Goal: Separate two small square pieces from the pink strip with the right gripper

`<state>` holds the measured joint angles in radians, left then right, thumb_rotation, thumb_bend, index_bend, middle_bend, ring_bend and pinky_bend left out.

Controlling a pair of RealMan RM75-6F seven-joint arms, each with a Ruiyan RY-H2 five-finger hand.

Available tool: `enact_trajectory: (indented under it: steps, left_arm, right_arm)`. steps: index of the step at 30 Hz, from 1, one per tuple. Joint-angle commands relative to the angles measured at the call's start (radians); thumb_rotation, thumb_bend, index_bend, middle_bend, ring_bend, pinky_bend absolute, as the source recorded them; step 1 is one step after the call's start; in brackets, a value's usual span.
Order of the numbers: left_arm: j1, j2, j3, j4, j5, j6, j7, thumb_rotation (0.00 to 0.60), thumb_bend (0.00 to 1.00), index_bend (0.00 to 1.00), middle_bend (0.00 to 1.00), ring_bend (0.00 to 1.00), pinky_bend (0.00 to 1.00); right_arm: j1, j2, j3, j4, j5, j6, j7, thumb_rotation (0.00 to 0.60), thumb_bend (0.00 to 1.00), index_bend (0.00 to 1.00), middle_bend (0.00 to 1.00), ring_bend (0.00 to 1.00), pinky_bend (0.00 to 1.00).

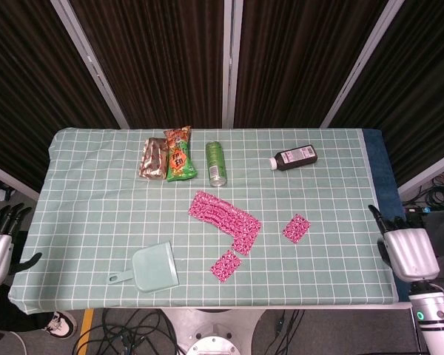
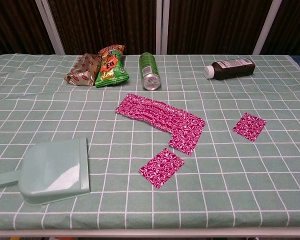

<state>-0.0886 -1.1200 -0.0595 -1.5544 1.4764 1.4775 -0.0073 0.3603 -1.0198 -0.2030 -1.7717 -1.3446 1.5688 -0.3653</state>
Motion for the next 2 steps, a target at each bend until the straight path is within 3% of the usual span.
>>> enact_trajectory:
  steps: [1,2]
  left_arm:
    - [0.0,-0.003,0.002,0.002,0.001,0.0,0.004,0.6,0.14,0.11,0.07,0.04,0.24]
    - [0.0,-0.004,0.002,0.002,0.001,0.001,0.005,0.6,0.14,0.11,0.07,0.04,0.24]
  right_arm:
    - [-0.064,-0.001,-0.002,0.072,-0.016,0.029,0.035,0.6,0.16,0.0,0.01,0.0,0.02]
    - [-0.074,-0.004,0.003,0.084,-0.019,0.033,0.038,0.6,0.16,0.0,0.0,0.0,0.01]
